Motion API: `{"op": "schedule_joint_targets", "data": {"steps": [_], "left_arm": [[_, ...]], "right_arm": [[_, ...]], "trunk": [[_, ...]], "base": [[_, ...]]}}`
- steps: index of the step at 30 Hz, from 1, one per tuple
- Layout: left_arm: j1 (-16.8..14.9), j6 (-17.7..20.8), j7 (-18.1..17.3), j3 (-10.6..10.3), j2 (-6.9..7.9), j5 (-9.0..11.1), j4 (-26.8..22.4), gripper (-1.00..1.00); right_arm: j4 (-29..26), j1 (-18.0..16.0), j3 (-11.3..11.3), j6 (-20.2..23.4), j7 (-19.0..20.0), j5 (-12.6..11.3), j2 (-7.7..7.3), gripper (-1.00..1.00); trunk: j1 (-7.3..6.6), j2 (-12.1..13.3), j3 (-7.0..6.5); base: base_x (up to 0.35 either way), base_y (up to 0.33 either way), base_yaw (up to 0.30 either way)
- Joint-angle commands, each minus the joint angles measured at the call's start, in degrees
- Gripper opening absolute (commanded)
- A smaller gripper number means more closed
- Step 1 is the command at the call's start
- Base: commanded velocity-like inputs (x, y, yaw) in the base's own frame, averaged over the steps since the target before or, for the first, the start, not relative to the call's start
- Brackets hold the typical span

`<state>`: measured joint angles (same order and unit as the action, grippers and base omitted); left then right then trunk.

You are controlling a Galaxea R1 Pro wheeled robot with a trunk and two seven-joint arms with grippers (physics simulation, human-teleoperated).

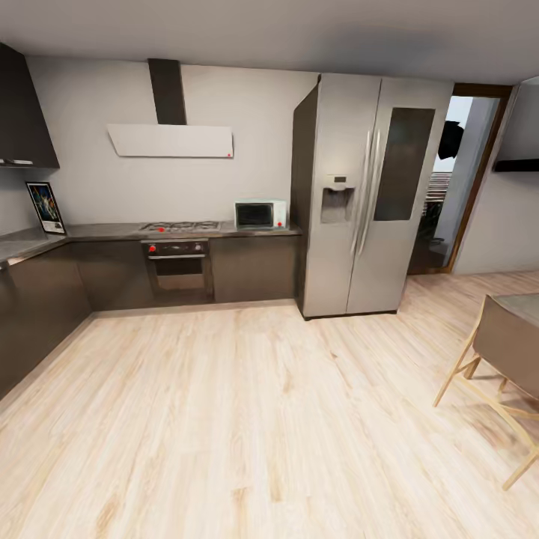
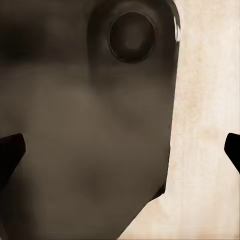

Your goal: Pick up the poster from the kitchen countertop and hang it on one of the wall nails in the kitchen.

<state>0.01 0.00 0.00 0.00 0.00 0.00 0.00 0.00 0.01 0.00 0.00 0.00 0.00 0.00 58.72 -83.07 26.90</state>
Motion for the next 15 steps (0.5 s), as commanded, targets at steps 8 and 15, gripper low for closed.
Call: {"op": "schedule_joint_targets", "data": {"steps": [8, 15], "left_arm": [[2.25, -0.32, -0.44, -0.06, -2.31, 0.09, -1.98, 1.0], [2.25, -0.32, -0.44, -0.06, -2.31, 0.09, -1.98, 1.0]], "right_arm": [[-1.08, -2.38, 0.1, -0.27, -0.04, 0.09, -0.52, 1.0], [-1.08, -2.38, 0.1, -0.27, -0.04, 0.09, -0.52, 1.0]], "trunk": [[0.0, -0.01, 0.03], [0.0, -0.01, 0.03]], "base": [[0.0, 0.0, 0.0], [0.0, 0.0, 0.0]]}}
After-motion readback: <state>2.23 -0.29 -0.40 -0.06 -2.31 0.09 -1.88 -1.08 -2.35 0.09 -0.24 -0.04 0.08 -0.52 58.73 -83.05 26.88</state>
